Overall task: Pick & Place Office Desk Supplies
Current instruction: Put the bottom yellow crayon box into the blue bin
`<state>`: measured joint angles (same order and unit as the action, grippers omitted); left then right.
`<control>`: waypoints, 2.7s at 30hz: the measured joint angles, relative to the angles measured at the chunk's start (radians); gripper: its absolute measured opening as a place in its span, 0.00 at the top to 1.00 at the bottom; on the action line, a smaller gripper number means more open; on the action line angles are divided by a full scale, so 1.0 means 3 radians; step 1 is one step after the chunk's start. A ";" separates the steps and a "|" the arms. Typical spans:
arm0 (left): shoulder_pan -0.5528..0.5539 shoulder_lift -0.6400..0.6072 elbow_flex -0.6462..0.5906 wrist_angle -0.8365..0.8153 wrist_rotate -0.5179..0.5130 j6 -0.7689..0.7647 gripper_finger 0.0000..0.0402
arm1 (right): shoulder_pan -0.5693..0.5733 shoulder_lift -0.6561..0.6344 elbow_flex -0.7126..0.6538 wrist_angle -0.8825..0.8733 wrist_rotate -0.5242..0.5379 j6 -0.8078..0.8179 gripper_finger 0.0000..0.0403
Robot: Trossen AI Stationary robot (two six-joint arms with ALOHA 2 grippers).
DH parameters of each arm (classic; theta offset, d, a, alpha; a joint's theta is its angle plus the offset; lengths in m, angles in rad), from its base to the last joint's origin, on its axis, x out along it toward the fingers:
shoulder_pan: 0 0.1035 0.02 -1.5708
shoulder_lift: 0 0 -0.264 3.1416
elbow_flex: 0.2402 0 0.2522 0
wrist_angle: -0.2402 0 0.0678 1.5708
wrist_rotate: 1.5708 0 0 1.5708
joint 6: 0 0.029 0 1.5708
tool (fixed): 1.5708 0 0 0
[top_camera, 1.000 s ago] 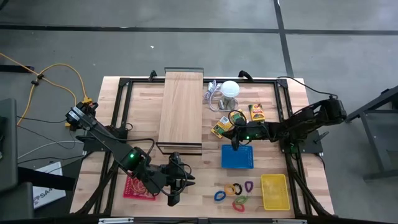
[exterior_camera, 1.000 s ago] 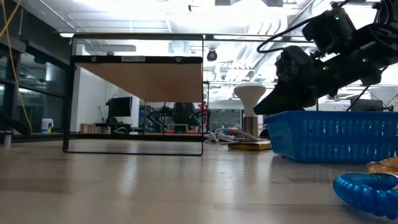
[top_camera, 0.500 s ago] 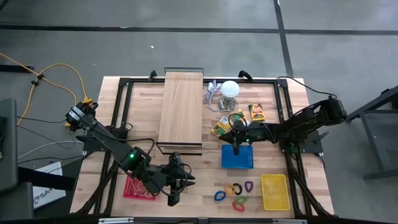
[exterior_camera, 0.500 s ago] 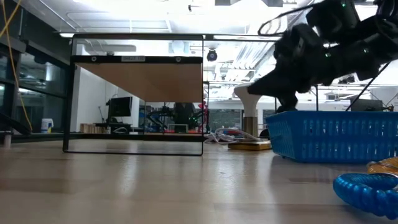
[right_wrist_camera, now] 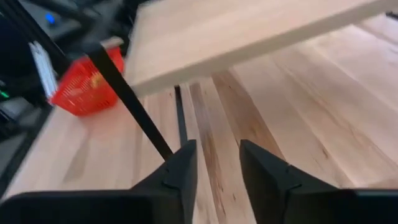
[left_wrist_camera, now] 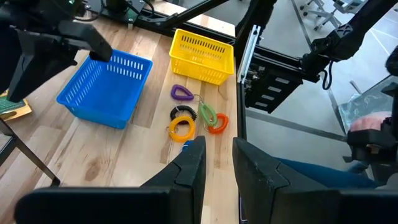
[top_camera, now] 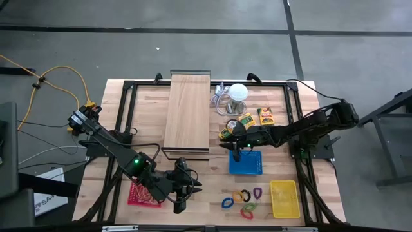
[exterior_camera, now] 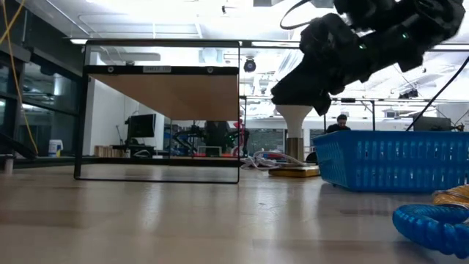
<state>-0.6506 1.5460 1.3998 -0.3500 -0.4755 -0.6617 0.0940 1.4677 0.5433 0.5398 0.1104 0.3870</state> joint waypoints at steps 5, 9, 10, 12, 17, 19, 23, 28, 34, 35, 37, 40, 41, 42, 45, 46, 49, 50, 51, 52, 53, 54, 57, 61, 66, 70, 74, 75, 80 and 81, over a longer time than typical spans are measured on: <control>0.0000 0.0000 0.0000 0.0000 0.0000 0.0000 0.81 | -0.0043 0.0000 0.0362 -0.0881 0.0000 -0.0005 0.65; 0.0000 0.0000 0.0000 0.0000 0.0000 0.0000 0.81 | -0.0085 0.0000 0.0628 -0.1494 0.0048 -0.0223 0.64; -0.0001 0.0000 0.0000 0.0000 -0.0001 0.0000 0.81 | -0.0082 0.0000 0.0671 -0.1585 0.0100 -0.0303 0.64; 0.0000 0.0001 0.0000 0.0000 0.0000 0.0000 0.81 | -0.0080 0.0000 0.0713 -0.1652 0.0162 -0.0448 0.64; 0.0000 0.0001 0.0000 0.0000 0.0000 0.0000 0.81 | -0.0080 0.0000 0.0724 -0.1721 0.0159 -0.0721 0.64; 0.0000 0.0000 0.0000 0.0000 -0.0001 0.0000 0.81 | -0.0080 0.0000 0.0724 -0.1775 0.0159 -0.0847 0.64; -0.0001 0.0000 0.0000 0.0000 0.0000 0.0000 0.81 | -0.0084 0.0000 0.0723 -0.1839 0.0177 -0.0930 0.64; 0.0000 0.0001 0.0000 0.0000 0.0000 0.0000 0.81 | -0.0192 0.0000 0.0723 -0.1867 0.0131 -0.0744 0.64; 0.0000 0.0000 0.0000 -0.0001 -0.0001 0.0000 0.81 | -0.0302 0.0093 0.0759 -0.1950 0.0040 -0.0680 0.64; 0.0000 0.0000 0.0000 0.0000 0.0000 0.0000 0.81 | -0.0309 0.0123 0.0787 -0.2015 0.0033 -0.0680 0.64; 0.0000 0.0001 0.0000 0.0000 -0.0001 0.0000 0.81 | -0.0318 0.0211 0.0892 -0.2144 0.0032 -0.0685 0.64; 0.0000 0.0001 0.0000 0.0000 -0.0001 0.0000 0.81 | -0.0317 0.0347 0.1071 -0.2410 0.0033 -0.0702 0.64; 0.0000 0.0000 0.0000 0.0001 -0.0001 0.0000 0.81 | -0.0317 0.0399 0.1132 -0.2488 0.0034 -0.0712 0.64; 0.0000 0.0000 0.0000 0.0000 -0.0001 0.0000 0.81 | -0.0318 0.0446 0.1196 -0.2525 0.0032 -0.0720 0.64; -0.0001 0.0001 0.0000 0.0001 -0.0001 0.0000 0.81 | -0.0323 0.0558 0.1348 -0.2716 0.0032 -0.0720 0.64; 0.0000 0.0000 0.0000 0.0000 -0.0001 0.0000 0.81 | -0.0323 0.0594 0.1393 -0.2757 0.0031 -0.0714 0.64; 0.0000 0.0000 0.0000 0.0001 -0.0001 0.0000 0.81 | -0.0323 0.0683 0.1432 -0.2836 0.0027 -0.0698 0.64; 0.0000 0.0001 0.0000 0.0001 -0.0001 0.0000 0.81 | -0.0324 0.0700 0.1438 -0.2829 0.0006 -0.0694 0.64; 0.0000 0.0001 0.0000 0.0000 -0.0001 0.0000 0.81 | -0.0330 0.0718 0.1442 -0.2821 -0.0026 -0.0687 0.64; 0.0000 0.0001 0.0000 0.0000 0.0000 0.0000 0.81 | -0.0338 0.0740 0.1442 -0.2831 -0.0044 -0.0673 0.64; -0.0001 0.0000 0.0000 0.0000 -0.0001 0.0000 0.81 | -0.0339 0.0765 0.1442 -0.2839 -0.0045 -0.0662 0.64; 0.0000 0.0001 0.0000 0.0001 -0.0001 0.0000 0.81 | -0.0338 0.0788 0.1442 -0.2838 -0.0047 -0.0651 0.64; 0.0000 0.0000 0.0000 0.0002 -0.0001 0.0000 0.81 | -0.0338 0.0814 0.1436 -0.2867 -0.0037 -0.0642 0.64; 0.0000 0.0000 0.0000 0.0001 -0.0001 0.0000 0.81 | -0.0338 0.0811 0.1441 -0.2843 -0.0012 -0.0662 0.64; 0.0000 0.0001 0.0000 0.0000 -0.0001 0.0000 0.81 | -0.0358 0.0811 0.1440 -0.2839 0.0048 -0.0680 0.64; 0.0000 0.0000 0.0000 0.0001 -0.0001 0.0000 0.81 | -0.0399 0.0810 0.1440 -0.2820 0.0043 -0.0510 0.64; -0.0001 0.0000 0.0000 0.0001 -0.0001 0.0000 0.81 | -0.0414 0.0810 0.1440 -0.2820 -0.0107 -0.0348 0.64; 0.0000 0.0000 0.0000 0.0000 0.0000 0.0000 0.81 | -0.0411 0.0810 0.1440 -0.2819 -0.0140 -0.0344 0.64; 0.0000 0.0001 0.0000 0.0000 -0.0001 0.0000 0.81 | -0.0370 0.0809 0.1440 -0.2815 -0.0205 -0.0597 0.64; -0.0001 0.0000 0.0000 0.0000 -0.0001 0.0000 0.81 | -0.0371 0.0809 0.1440 -0.2829 -0.0208 -0.0635 0.64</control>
<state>-0.6508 1.5461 1.3998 -0.3500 -0.4759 -0.6617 -0.0174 1.7103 0.9752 -0.3090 0.0481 0.1964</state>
